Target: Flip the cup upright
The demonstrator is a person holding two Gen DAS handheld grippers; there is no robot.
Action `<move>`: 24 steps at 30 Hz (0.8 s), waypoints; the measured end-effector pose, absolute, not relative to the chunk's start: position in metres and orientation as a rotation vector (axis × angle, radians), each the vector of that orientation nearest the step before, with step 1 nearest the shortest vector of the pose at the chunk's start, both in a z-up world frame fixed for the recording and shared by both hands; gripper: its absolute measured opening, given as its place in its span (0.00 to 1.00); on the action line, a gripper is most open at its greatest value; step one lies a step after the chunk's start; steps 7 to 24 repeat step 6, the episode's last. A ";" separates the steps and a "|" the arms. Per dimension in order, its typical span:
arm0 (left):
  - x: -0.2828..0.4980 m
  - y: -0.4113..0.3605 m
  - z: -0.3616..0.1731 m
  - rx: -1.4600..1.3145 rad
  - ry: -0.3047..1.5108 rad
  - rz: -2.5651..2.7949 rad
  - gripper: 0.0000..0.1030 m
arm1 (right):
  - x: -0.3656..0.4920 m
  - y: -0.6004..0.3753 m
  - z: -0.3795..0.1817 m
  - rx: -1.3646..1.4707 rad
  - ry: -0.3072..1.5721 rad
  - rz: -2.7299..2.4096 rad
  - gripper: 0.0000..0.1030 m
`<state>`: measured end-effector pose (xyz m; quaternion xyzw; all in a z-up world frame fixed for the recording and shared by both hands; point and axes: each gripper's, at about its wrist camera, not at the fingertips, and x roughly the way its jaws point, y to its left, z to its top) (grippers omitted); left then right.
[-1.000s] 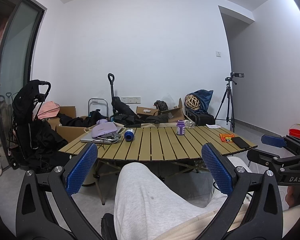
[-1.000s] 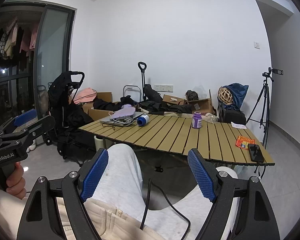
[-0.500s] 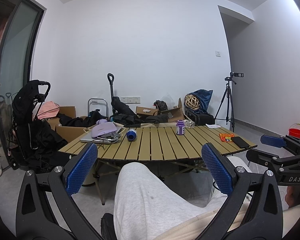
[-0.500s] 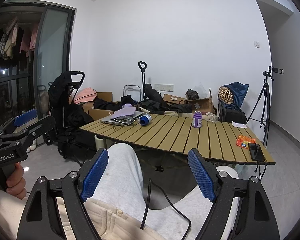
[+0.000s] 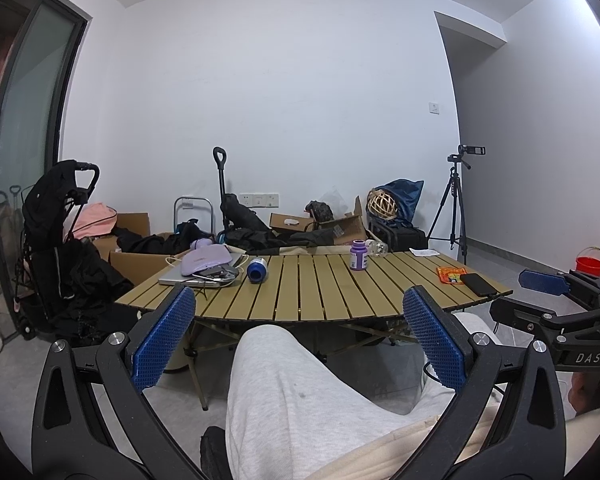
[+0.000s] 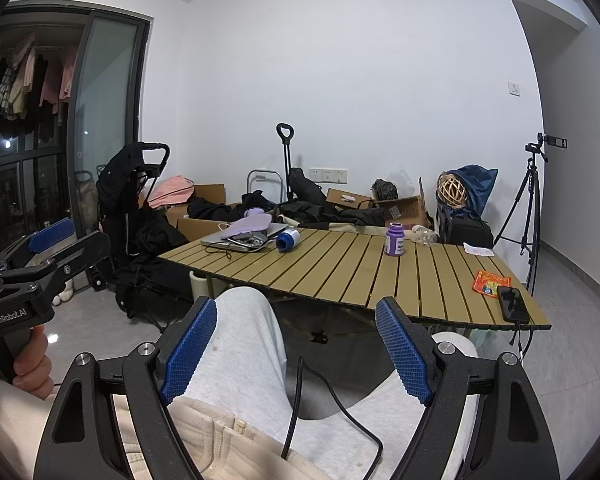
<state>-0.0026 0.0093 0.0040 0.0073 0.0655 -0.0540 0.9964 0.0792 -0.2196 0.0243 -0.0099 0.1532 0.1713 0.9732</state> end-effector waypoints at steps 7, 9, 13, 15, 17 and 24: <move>-0.001 0.016 0.003 0.001 0.139 -0.121 1.00 | 0.079 -0.220 0.024 -0.020 0.308 0.345 0.84; -0.001 0.016 0.003 0.001 0.139 -0.121 1.00 | 0.079 -0.220 0.024 -0.020 0.308 0.345 0.84; -0.001 0.016 0.003 0.001 0.139 -0.121 1.00 | 0.079 -0.220 0.024 -0.020 0.308 0.345 0.84; -0.001 0.016 0.003 0.001 0.139 -0.121 1.00 | 0.079 -0.220 0.024 -0.020 0.308 0.345 0.84; -0.001 0.016 0.003 0.001 0.139 -0.121 1.00 | 0.079 -0.220 0.024 -0.020 0.308 0.345 0.84; -0.001 0.016 0.003 0.001 0.139 -0.121 1.00 | 0.079 -0.220 0.024 -0.020 0.308 0.345 0.84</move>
